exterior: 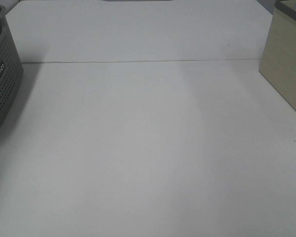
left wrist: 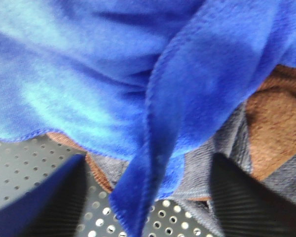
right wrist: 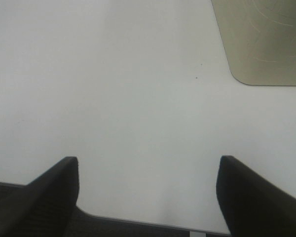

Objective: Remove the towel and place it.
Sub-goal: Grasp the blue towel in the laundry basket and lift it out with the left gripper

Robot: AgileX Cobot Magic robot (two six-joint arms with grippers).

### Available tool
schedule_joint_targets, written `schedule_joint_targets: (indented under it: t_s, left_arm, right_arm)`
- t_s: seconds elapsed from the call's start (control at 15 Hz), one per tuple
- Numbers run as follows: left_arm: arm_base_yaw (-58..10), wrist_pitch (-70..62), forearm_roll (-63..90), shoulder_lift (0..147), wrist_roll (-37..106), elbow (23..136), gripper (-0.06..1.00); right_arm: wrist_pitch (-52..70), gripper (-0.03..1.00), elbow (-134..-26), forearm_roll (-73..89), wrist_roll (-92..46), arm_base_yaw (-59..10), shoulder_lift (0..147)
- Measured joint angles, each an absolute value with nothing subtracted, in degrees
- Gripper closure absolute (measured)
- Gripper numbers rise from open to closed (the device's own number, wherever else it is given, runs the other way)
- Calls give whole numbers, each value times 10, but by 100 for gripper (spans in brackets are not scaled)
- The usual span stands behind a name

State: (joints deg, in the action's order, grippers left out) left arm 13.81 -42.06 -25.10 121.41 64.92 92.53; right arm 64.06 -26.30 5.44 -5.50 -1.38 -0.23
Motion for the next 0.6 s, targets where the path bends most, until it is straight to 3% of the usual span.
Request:
schedule_joint_targets:
  t_s: [0.2, 0.47, 0.6]
  left_arm:
    - [138, -422, -251, 1217, 656, 925, 56]
    - [138, -419, -252, 1218, 659, 925, 66]
    - [138, -427, -252, 1218, 656, 925, 91]
  right_arm:
    - [641, 21, -263, 54, -55, -14, -2]
    - [641, 21, -263, 54, -55, -14, -2]
    - [641, 21, -263, 54, -55, -14, -2]
